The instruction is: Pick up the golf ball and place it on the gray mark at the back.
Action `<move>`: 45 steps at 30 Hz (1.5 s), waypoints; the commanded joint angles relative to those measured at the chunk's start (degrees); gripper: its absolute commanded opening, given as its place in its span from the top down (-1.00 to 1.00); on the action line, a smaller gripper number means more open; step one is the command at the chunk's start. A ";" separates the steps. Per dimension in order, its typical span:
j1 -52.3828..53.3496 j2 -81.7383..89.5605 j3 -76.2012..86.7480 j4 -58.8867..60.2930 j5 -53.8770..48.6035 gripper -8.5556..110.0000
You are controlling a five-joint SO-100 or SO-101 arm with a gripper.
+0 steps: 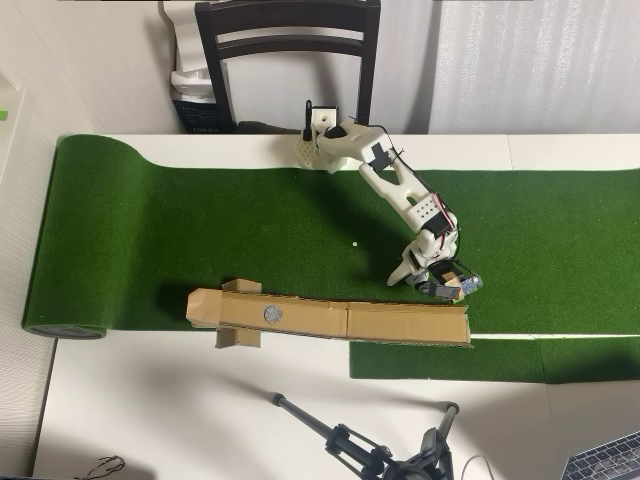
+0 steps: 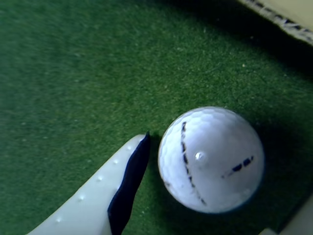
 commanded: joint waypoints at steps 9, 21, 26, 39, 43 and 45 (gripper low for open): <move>0.35 1.41 -7.03 -0.70 0.44 -0.04; 0.53 2.02 -7.12 0.00 2.46 0.19; 0.53 2.29 -7.12 -0.09 2.81 0.28; 3.34 2.46 -7.73 -0.70 2.90 0.30; 3.60 2.29 -10.99 0.18 2.90 0.30; 3.60 2.02 -11.34 0.18 2.90 0.31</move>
